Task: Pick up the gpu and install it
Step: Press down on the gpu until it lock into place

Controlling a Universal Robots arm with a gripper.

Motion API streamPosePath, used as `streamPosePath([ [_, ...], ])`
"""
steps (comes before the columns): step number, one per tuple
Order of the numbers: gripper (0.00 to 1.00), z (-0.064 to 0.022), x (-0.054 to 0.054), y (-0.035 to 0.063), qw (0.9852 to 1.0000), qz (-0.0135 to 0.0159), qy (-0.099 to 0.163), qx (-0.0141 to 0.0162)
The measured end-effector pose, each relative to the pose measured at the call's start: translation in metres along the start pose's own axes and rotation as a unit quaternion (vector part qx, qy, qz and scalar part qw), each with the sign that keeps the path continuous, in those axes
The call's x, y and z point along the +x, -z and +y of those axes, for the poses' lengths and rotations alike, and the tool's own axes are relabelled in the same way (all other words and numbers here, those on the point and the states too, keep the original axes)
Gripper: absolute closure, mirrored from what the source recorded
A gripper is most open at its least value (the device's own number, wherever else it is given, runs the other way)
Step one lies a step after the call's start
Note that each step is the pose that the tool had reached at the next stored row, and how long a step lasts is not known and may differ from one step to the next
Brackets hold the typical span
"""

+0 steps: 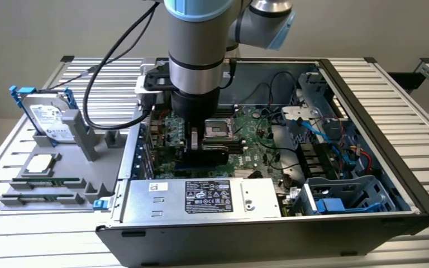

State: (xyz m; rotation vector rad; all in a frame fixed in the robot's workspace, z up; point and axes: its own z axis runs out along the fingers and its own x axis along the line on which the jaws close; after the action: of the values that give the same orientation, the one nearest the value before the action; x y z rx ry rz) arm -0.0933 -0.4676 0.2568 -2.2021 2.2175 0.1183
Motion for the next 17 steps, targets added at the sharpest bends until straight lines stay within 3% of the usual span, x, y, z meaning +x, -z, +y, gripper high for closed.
streamPosePath([
  [15, 0.73, 0.0, -0.0002, -0.0023, 1.0, -0.0007, 0.0, -0.0009],
  [17, 0.66, -0.0001, -0.0002, -0.0025, 1.0, -0.0006, 0.0, -0.0005],
])
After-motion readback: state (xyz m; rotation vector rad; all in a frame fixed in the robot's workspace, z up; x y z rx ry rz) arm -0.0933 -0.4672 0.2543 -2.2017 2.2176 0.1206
